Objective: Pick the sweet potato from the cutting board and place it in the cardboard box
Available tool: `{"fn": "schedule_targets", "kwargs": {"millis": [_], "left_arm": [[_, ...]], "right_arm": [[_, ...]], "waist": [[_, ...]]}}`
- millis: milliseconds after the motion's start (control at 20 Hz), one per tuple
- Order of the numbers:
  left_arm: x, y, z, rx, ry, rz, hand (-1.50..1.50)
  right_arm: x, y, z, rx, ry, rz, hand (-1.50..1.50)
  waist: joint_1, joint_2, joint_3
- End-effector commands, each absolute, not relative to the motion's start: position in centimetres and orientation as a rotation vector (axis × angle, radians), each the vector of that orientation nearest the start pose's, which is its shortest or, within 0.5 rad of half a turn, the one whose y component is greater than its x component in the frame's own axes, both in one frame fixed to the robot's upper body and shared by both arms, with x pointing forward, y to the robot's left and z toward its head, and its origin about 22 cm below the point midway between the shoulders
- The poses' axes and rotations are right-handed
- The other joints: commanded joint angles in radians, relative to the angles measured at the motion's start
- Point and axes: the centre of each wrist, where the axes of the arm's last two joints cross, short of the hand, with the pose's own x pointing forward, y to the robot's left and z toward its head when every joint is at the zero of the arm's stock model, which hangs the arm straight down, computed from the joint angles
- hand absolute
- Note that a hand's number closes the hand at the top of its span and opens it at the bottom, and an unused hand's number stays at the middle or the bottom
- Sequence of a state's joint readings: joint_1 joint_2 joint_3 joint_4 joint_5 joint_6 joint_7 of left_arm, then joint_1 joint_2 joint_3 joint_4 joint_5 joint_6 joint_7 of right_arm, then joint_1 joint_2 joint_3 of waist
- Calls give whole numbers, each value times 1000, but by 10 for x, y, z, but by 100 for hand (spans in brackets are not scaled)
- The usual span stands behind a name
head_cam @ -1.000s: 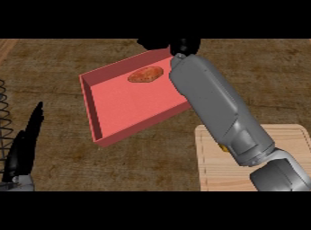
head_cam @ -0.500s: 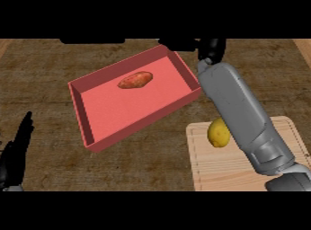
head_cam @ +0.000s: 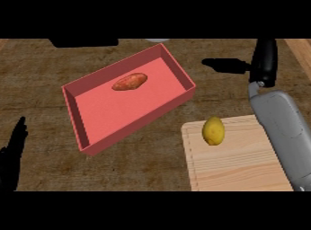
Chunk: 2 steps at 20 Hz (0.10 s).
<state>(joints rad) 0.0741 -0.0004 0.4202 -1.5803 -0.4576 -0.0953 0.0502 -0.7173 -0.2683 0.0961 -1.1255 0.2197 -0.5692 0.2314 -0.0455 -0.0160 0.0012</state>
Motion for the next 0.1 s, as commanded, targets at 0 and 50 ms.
{"fn": "schedule_targets", "kwargs": {"millis": [0, 50], "left_arm": [[229, 363, 16, 696, -1334, -152, 0], [219, 368, 17, 709, -1353, -162, 0]], "right_arm": [[361, -225, 123, -645, -1677, 115, -150], [349, -243, 105, -628, -1675, 128, -150]], "waist": [[-16, 3, -3], [-7, 6, -2]]}}
